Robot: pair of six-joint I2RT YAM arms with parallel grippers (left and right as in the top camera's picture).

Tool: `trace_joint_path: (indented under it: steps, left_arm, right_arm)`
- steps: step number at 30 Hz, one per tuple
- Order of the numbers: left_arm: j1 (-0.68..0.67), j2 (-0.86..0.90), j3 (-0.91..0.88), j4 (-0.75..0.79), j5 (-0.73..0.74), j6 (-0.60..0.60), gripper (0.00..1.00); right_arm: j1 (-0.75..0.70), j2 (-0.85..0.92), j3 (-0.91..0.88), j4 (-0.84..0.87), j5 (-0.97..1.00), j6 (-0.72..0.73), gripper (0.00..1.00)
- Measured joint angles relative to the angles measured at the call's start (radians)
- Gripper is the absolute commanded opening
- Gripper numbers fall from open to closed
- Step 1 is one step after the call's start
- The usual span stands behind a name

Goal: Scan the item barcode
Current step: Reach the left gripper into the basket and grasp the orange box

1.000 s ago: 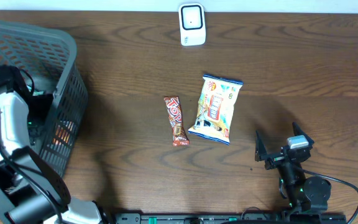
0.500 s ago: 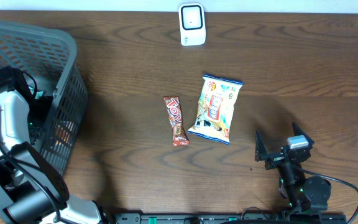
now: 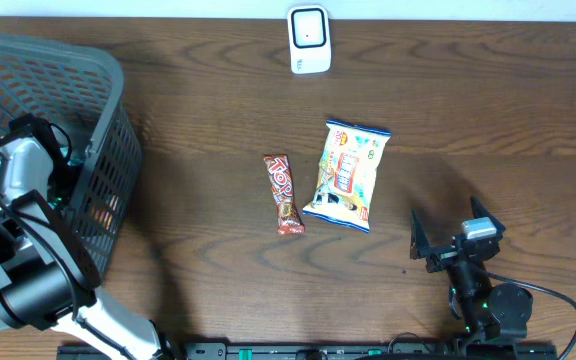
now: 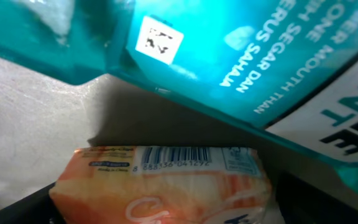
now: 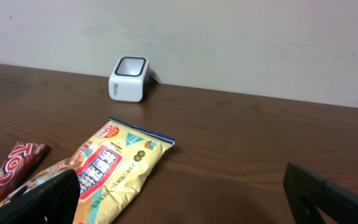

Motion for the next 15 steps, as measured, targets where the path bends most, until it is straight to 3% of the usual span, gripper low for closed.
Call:
trace_joint_path:
  steps: [3, 8, 15]
  left_arm:
    - [-0.001, 0.002, 0.003, -0.005, 0.01, 0.007, 0.7]
    - [-0.001, 0.001, 0.003, -0.032, 0.013, 0.02, 0.57]
    - [0.002, -0.122, -0.007, -0.064, -0.015, 0.048, 0.55]
  right_arm:
    - [0.0, 0.0, 0.0, 0.0, 0.0, 0.0, 0.99]
    - [0.0, 0.0, 0.0, 0.0, 0.0, 0.0, 0.99]
    - [0.0, 0.0, 0.0, 0.0, 0.0, 0.0, 0.99]
